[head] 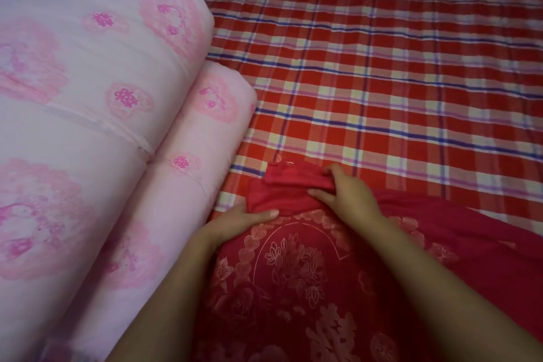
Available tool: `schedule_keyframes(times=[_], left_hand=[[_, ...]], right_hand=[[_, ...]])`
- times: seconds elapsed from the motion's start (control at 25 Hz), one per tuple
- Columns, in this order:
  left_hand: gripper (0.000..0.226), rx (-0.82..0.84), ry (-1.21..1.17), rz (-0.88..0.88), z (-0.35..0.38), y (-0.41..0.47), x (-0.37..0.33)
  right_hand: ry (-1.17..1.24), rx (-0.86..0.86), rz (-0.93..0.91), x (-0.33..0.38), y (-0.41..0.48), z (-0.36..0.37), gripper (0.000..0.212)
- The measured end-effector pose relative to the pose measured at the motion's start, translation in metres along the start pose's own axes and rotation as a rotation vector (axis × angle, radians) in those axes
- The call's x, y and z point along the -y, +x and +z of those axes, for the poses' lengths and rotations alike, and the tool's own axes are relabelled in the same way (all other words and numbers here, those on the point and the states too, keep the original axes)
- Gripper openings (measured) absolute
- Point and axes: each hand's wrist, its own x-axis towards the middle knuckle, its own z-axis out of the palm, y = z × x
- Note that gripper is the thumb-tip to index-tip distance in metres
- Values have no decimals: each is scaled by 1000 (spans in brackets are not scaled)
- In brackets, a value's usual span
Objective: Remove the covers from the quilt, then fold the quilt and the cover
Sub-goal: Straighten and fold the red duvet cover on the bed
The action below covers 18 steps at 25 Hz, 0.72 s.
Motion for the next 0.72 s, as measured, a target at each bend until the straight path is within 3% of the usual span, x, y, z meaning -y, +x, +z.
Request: schedule_keyframes(times=[0.08,0.16,0.24,0.32,0.4,0.48,0.52,0.64,0.72], left_hand=[[71,111,24,-178,-7,-11,14],[85,53,28,-136,-13,-25,38],[81,-82,-65,-74,-16,-39,54],[73,-108,-164,-79,-15,-52,61],[77,-10,-181,-165,-8,-66,67],[88,120,-153,-262,4,-84,82],[89,145,-153,-302,11,-96,96],[87,78,-234,-391,32,-141,144],[78,-40,-251,-363,40,-164,168]], right_hand=[[-105,230,156,-3,24,-7,60],[-109,469,163,-4,36,-14,56],[-13,560,153,-7,42,-16,50],[47,373,175,-8,42,-10,51],[-53,13,138,-8,32,8,52],[-106,-271,-22,2,4,26,53],[-80,-326,-135,10,-15,33,52],[-99,-214,-405,25,-92,67,48],[-143,-70,-448,25,-146,96,50]])
